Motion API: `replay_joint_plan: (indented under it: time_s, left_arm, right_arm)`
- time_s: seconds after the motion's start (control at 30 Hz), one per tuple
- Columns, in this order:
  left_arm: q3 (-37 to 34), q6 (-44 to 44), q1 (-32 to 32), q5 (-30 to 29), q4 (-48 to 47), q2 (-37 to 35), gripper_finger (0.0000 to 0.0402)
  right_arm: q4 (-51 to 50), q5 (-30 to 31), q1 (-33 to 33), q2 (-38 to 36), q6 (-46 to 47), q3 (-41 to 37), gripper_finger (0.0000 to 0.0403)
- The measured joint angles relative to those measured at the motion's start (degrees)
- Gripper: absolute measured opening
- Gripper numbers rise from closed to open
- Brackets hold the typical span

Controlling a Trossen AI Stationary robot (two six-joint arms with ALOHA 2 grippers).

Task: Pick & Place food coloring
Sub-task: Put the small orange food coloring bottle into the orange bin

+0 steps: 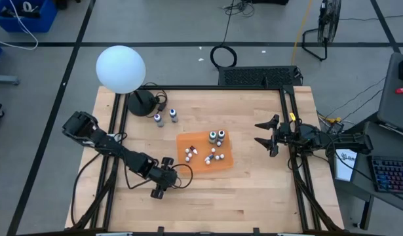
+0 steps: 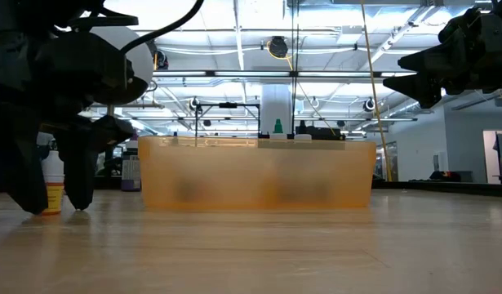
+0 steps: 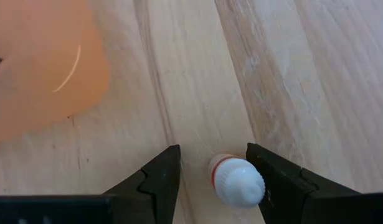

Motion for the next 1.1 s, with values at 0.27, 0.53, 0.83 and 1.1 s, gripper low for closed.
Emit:
replay_joint_plan:
  time_s: [0.27, 0.53, 0.83, 1.1]
  left_arm:
    - [0.0, -1.1, 0.09, 1.35, -0.66, 0.0, 0.0186]
    - [0.02, -2.59, 0.07, 1.75, -1.81, -0.02, 0.0186]
    - [0.02, -3.09, 0.07, 2.65, -2.57, 0.0, 0.0186]
    - [-0.04, -3.68, 0.04, 3.04, -3.41, 0.02, 0.0186]
  right_arm:
    - [0.0, 0.0, 0.02, 0.0, 0.0, 0.02, 0.0293]
    - [0.0, 0.0, 0.02, 0.0, 0.0, 0.02, 0.0293]
    - [0.0, 0.0, 0.0, 0.0, 0.0, 0.02, 0.0293]
    - [0.0, 0.0, 0.0, 0.0, 0.0, 0.02, 0.0293]
